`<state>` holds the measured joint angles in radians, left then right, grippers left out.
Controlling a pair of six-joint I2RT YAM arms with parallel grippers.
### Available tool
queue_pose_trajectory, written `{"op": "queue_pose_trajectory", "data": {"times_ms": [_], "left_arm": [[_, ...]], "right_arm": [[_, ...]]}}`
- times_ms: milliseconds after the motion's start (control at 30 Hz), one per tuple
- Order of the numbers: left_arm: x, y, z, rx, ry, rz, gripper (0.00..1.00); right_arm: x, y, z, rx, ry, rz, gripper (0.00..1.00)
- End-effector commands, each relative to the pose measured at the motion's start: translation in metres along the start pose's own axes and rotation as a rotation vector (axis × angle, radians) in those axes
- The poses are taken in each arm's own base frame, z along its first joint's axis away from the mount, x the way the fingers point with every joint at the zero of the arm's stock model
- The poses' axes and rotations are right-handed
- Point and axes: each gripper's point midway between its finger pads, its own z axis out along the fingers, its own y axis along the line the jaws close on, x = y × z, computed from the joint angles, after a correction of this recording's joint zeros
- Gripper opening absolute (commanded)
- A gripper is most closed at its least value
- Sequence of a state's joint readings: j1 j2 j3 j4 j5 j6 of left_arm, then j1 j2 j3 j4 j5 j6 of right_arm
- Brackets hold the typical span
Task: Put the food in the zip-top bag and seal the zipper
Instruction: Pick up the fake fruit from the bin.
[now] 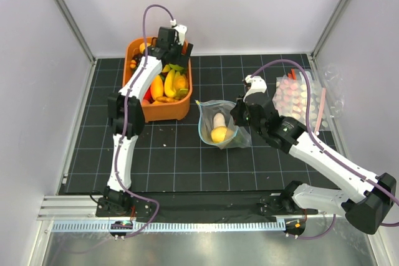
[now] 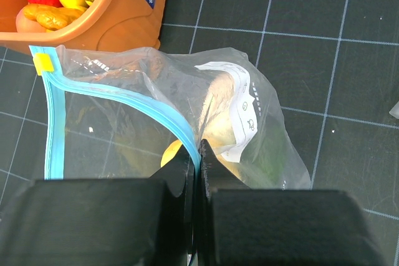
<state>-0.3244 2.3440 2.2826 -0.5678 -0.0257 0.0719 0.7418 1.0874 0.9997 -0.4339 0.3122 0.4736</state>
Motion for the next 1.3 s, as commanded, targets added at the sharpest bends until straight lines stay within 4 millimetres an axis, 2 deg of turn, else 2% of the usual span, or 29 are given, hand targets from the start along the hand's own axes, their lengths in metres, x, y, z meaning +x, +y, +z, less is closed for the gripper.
{"op": "queue_pose_trajectory", "data": {"times_ms": [0,133,233,267,300,367,400,433,467,600,633,700,733,800,833,867,933,967,1000,1033,1067,1100,1133,1167,1200,1233,1267], "left_arm": [[-0.009,-0.006,0.018,0.008,-0.057,-0.048,1.0],[-0.002,-0.008,0.028,0.011,-0.047,-0.064,1.0],[-0.009,-0.005,0.021,-0.001,-0.063,-0.065,0.87],[-0.006,-0.003,0.022,-0.016,-0.067,-0.067,0.78],[-0.02,0.001,0.008,-0.027,-0.101,-0.067,0.76],[-0.019,0.003,0.003,-0.044,-0.123,-0.071,0.72],[-0.035,0.006,-0.016,-0.051,-0.166,-0.071,0.71],[-0.037,0.006,-0.022,-0.05,-0.181,-0.098,0.7],[-0.028,0.004,-0.024,-0.048,-0.166,-0.103,0.68],[-0.035,0.002,-0.059,-0.034,-0.199,-0.16,0.64],[-0.037,-0.001,-0.076,-0.017,-0.21,-0.196,0.63],[-0.038,-0.005,-0.094,0.006,-0.231,-0.232,0.62],[-0.041,-0.008,-0.111,0.021,-0.252,-0.269,0.61],[-0.046,-0.01,-0.132,0.036,-0.279,-0.308,0.61],[-0.038,-0.017,-0.137,0.067,-0.266,-0.322,0.61],[-0.05,-0.019,-0.161,0.089,-0.305,-0.365,0.61],[-0.043,-0.033,-0.178,0.158,-0.297,-0.404,0.61],[-0.05,-0.038,-0.198,0.198,-0.324,-0.44,0.61],[-0.051,-0.045,-0.209,0.225,-0.333,-0.456,0.61],[-0.04,-0.053,-0.212,0.25,-0.311,-0.466,0.61],[-0.045,-0.062,-0.232,0.298,-0.339,-0.465,0.61],[-0.042,-0.075,-0.241,0.333,-0.333,-0.469,0.61],[-0.029,-0.085,-0.242,0.355,-0.307,-0.468,0.61],[-0.027,-0.094,-0.251,0.388,-0.309,-0.464,0.61],[-0.029,-0.108,-0.268,0.432,-0.325,-0.451,0.61],[-0.019,-0.118,-0.273,0.457,-0.304,-0.459,0.61],[-0.017,-0.126,-0.279,0.477,-0.308,-0.451,0.62]], "right_arm": [[-0.019,0.007,-0.005,-0.034,-0.068,0.021,0.01],[-0.019,0.007,-0.005,-0.033,-0.07,0.021,0.01],[-0.019,0.007,-0.004,-0.035,-0.067,0.02,0.01],[-0.018,0.006,-0.004,-0.031,-0.067,0.02,0.01],[-0.019,0.007,-0.004,-0.032,-0.068,0.022,0.01],[-0.018,0.007,-0.003,-0.032,-0.065,0.021,0.01],[-0.018,0.007,-0.002,-0.032,-0.065,0.021,0.01],[-0.017,0.006,-0.001,-0.028,-0.064,0.019,0.01],[-0.017,0.006,-0.001,-0.025,-0.064,0.018,0.01],[-0.017,0.001,0.0,-0.001,-0.073,0.011,0.01],[-0.019,0.002,0.0,-0.007,-0.084,0.013,0.01],[-0.02,0.001,-0.002,-0.007,-0.091,0.01,0.01],[-0.021,0.0,-0.001,-0.002,-0.095,0.009,0.01],[-0.021,-0.004,-0.001,0.014,-0.103,0.003,0.01],[-0.023,-0.004,-0.001,0.017,-0.111,0.003,0.01],[-0.023,-0.006,0.0,0.03,-0.114,-0.002,0.01],[-0.02,-0.005,0.004,0.031,-0.103,-0.01,0.01],[-0.021,-0.005,0.005,0.031,-0.106,-0.01,0.01],[-0.019,-0.006,0.007,0.034,-0.1,-0.014,0.01],[-0.018,-0.005,0.008,0.032,-0.097,-0.016,0.01],[-0.018,-0.005,0.009,0.034,-0.095,-0.019,0.01],[-0.018,-0.004,0.01,0.032,-0.094,-0.02,0.01],[-0.017,-0.004,0.01,0.032,-0.089,-0.024,0.01],[-0.017,-0.003,0.009,0.026,-0.089,-0.021,0.01],[-0.02,-0.001,0.008,0.019,-0.093,-0.018,0.01],[-0.019,-0.002,0.007,0.017,-0.09,-0.02,0.01],[-0.02,-0.001,0.005,0.013,-0.094,-0.018,0.01]]}}
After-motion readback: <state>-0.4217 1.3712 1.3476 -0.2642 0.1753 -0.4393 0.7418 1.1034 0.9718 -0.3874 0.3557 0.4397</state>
